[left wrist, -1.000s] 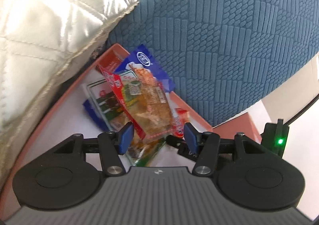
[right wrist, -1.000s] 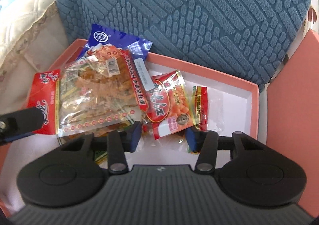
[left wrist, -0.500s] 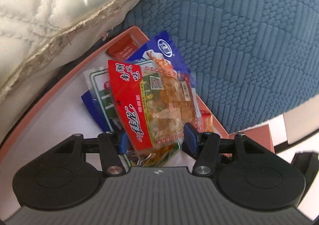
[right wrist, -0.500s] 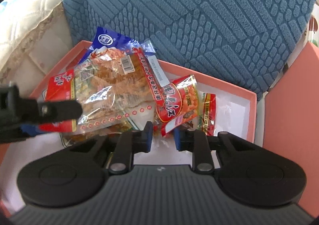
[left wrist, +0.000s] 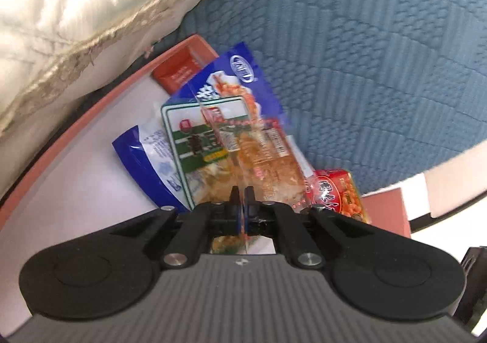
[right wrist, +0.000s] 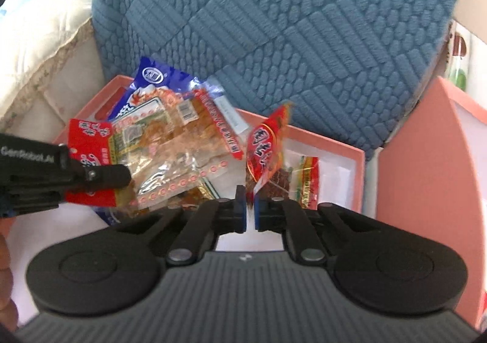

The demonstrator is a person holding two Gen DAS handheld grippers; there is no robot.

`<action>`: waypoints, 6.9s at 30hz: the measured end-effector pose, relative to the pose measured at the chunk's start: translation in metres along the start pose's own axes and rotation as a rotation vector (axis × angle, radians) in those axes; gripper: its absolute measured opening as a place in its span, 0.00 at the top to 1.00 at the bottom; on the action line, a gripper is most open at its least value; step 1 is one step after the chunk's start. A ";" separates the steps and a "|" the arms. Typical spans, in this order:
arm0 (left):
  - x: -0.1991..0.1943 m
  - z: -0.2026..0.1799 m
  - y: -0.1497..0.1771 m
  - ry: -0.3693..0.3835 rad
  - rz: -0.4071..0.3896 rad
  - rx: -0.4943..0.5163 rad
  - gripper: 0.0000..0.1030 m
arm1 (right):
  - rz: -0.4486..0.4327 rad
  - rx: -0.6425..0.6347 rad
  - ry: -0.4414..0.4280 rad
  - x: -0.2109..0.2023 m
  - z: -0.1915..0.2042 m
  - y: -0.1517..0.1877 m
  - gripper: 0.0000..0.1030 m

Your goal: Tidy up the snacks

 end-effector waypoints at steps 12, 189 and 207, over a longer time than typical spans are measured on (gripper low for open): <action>-0.064 -0.043 0.024 0.020 -0.071 0.109 1.00 | -0.055 0.034 0.007 -0.064 -0.008 0.012 0.96; -0.277 -0.130 0.188 -0.046 -0.291 0.612 0.42 | -0.349 0.094 -0.116 -0.305 -0.003 0.113 0.41; -0.268 -0.072 0.174 -0.118 -0.244 0.537 0.42 | -0.254 0.064 -0.158 -0.281 0.029 0.125 0.41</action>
Point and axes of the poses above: each gripper's, at about its wrist camera, not at the fingertips, and x roughly the way its jaws point, z to its left, y to its underside, the point moved 3 cm from there along x, roughly the way its jaws point, and after that the axes turned 9 degrees about -x, right-handed, at the moved point
